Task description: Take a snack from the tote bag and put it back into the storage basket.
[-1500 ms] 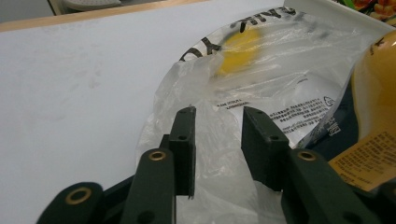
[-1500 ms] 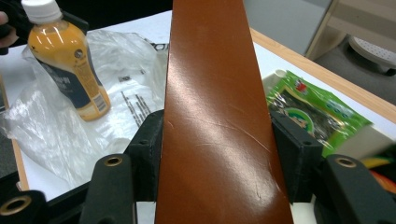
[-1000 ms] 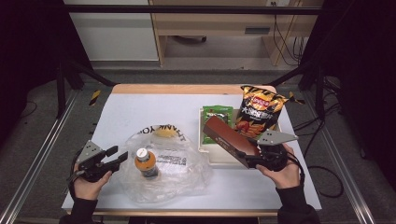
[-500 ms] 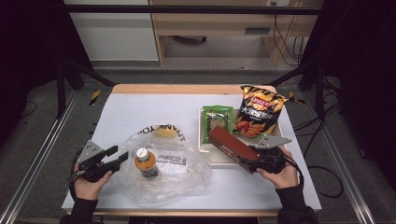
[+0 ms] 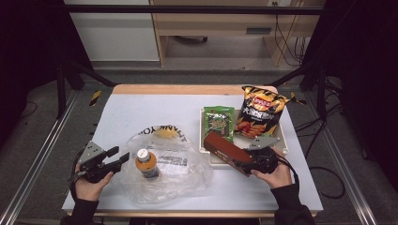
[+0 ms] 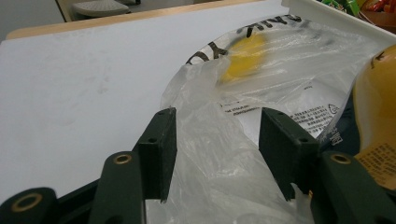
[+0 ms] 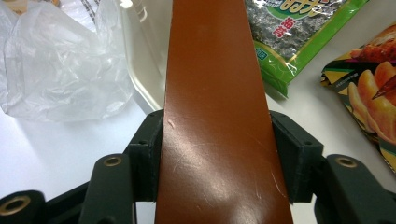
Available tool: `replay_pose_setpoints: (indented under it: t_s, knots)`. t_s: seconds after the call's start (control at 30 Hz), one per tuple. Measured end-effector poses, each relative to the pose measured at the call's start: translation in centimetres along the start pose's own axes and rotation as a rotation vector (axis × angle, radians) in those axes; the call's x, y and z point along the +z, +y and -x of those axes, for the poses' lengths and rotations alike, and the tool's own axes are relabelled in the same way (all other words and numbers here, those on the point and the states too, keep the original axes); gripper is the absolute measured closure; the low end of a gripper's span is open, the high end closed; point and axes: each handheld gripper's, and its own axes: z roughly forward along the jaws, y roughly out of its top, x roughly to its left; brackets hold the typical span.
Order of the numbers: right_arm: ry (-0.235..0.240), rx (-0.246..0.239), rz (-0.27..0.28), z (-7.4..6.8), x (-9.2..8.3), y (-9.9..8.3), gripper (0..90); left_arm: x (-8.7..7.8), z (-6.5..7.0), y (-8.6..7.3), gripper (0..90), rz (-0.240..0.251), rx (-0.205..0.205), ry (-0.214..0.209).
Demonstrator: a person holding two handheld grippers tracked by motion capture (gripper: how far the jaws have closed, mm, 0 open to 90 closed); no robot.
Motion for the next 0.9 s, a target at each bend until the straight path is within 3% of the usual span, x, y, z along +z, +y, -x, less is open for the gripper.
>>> replay_pose_setpoints:
  t_s: [0.23, 0.6, 0.9]
  knots:
    - [0.035, -0.002, -0.022, 0.0, -0.39, -0.03, 43.3, 0.01, 0.02, -0.03, 46.5, -0.001, 0.0, -0.003]
    - [0.049, 0.004, -0.023, 0.06, -0.6, -0.13, 42.5, 0.06, 0.06, -0.04, 46.5, -0.005, 0.002, -0.007]
    - [-0.044, 0.01, 0.036, -0.15, -0.83, -0.07, 34.2, 0.18, 0.15, -0.09, 46.6, -0.009, 0.004, -0.011]
